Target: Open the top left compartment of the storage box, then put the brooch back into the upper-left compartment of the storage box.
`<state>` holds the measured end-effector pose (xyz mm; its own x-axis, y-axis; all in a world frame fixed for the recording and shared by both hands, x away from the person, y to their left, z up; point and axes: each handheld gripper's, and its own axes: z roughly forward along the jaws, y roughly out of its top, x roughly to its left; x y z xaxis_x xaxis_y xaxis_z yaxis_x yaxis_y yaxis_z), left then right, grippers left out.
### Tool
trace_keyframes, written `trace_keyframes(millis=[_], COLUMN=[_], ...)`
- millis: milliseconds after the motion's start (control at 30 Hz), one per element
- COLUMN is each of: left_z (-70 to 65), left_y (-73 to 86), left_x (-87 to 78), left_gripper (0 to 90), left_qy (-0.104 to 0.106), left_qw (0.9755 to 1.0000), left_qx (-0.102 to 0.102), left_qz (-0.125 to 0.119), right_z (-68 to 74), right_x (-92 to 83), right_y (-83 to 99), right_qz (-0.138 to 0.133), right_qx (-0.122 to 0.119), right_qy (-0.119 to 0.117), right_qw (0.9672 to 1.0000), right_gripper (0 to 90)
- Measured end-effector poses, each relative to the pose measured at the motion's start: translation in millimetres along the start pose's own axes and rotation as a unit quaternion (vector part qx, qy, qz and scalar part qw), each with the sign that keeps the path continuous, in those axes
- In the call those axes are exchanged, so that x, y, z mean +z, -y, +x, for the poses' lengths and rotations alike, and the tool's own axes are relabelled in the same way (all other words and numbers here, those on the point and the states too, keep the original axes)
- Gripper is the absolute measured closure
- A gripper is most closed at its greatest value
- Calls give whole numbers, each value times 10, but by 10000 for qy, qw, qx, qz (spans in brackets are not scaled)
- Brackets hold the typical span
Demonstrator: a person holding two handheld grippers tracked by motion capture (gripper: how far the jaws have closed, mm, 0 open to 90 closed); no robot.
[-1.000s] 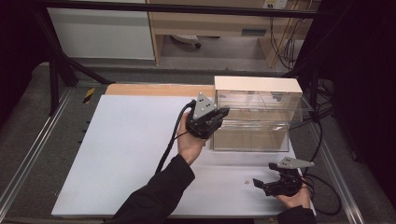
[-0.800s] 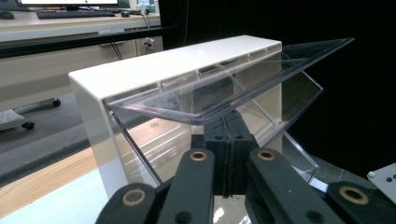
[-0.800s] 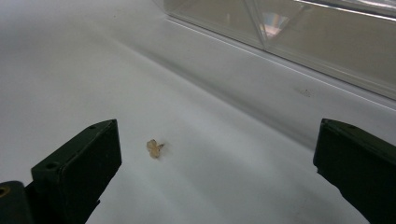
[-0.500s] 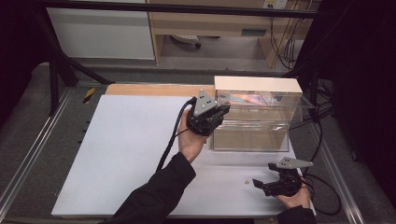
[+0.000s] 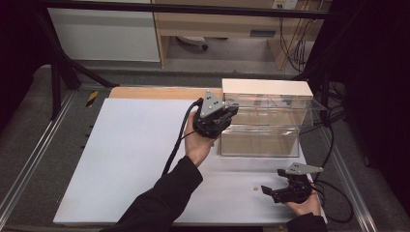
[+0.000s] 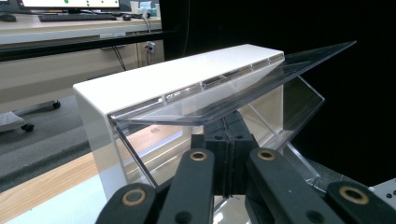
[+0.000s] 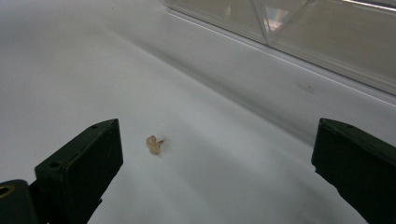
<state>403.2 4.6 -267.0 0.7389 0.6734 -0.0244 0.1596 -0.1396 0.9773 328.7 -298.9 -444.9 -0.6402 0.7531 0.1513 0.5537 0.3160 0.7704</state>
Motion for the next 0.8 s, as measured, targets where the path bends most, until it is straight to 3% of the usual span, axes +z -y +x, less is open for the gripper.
trace_keyframes(millis=[400, 533, 800], left_z=[0, -2, -7], left_y=[-33, -31, -34], left_x=[13, 17, 14], left_gripper=[900, 900, 900], left_qy=[7, 20, 6], left_qw=[10000, 10000, 10000], left_qx=[28, 27, 50], left_qz=[14, 10, 23], right_z=[77, 100, 102], right_x=[48, 70, 94], right_y=[-71, -91, -108], right_qz=[106, 123, 236], right_qx=[-199, -148, -224], right_qy=[-14, -24, -98], right_qw=[9997, 9998, 9994], right_gripper=[68, 95, 281])
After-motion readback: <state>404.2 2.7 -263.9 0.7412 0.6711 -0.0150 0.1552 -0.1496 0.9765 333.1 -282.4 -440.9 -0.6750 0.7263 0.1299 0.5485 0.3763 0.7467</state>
